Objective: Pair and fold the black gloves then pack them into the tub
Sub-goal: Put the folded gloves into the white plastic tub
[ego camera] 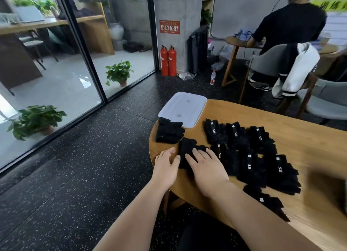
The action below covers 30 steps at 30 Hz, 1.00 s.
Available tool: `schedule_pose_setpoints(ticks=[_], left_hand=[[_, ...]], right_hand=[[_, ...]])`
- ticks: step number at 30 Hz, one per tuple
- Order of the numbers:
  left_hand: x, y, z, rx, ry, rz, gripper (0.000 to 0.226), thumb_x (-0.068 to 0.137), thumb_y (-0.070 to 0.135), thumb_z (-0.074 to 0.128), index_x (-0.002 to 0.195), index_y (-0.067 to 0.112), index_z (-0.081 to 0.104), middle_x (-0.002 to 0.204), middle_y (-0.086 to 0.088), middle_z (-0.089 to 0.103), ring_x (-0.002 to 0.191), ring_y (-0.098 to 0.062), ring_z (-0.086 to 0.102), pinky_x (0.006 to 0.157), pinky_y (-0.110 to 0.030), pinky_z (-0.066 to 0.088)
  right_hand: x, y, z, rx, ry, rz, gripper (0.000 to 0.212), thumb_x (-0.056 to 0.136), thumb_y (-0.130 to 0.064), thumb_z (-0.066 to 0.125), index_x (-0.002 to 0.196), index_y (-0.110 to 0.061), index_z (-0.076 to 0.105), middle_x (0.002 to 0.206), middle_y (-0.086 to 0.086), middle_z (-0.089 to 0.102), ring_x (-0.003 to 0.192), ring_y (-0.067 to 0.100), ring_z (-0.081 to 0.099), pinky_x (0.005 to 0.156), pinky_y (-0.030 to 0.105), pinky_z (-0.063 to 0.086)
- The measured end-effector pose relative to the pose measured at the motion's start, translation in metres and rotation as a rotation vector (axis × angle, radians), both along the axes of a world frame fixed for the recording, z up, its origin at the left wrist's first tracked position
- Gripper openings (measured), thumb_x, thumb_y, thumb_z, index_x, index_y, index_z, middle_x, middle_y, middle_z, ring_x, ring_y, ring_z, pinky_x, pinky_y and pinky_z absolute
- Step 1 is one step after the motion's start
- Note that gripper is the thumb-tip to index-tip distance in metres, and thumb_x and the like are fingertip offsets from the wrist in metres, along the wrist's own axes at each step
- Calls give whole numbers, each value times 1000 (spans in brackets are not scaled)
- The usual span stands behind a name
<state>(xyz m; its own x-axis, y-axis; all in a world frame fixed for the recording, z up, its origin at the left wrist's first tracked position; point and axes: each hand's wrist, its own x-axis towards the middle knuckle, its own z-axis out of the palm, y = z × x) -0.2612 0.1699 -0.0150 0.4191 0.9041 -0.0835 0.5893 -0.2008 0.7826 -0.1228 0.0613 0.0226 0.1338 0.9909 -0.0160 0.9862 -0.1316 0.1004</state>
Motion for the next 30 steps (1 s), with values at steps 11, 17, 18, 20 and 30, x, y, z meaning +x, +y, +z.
schedule_pose_setpoints(ticks=[11, 17, 18, 20, 30], left_hand=[[-8, -30, 20, 1, 105, 35, 52, 98, 44, 72, 141, 17, 61, 129, 5, 68, 114, -11, 64, 96, -22, 46], [-6, -38, 41, -116, 273, -51, 31, 99, 43, 70, 80, 23, 55, 92, 0, 68, 90, -22, 66, 83, -39, 56], [-6, -40, 42, -133, 287, -54, 38, 98, 43, 71, 74, 22, 51, 86, -1, 67, 82, -21, 66, 75, -37, 55], [-4, -42, 44, -188, 248, -39, 41, 95, 42, 75, 70, 18, 54, 72, 0, 61, 66, -18, 61, 58, -29, 44], [-2, -58, 57, -249, 87, -59, 28, 87, 35, 86, 95, 10, 75, 91, 3, 74, 93, -19, 72, 94, -39, 60]], right_hand=[[-18, -46, 5, 108, 166, -7, 58, 108, -36, 36, 164, -19, 31, 170, 0, 33, 155, 15, 31, 130, 38, 5], [-19, -65, 6, 157, 330, -72, 53, 104, -28, 42, 157, -32, 46, 165, -12, 41, 149, 8, 37, 127, 29, 10], [-18, -69, 7, 160, 354, -80, 52, 104, -27, 42, 156, -33, 47, 164, -14, 41, 149, 7, 36, 126, 28, 10], [-17, -75, 8, 163, 406, -96, 52, 104, -24, 43, 155, -36, 49, 162, -16, 43, 149, 7, 37, 125, 26, 13], [-9, -98, 21, 142, 674, -191, 56, 98, -12, 52, 148, -38, 57, 153, -19, 53, 142, 9, 48, 118, 25, 37]])
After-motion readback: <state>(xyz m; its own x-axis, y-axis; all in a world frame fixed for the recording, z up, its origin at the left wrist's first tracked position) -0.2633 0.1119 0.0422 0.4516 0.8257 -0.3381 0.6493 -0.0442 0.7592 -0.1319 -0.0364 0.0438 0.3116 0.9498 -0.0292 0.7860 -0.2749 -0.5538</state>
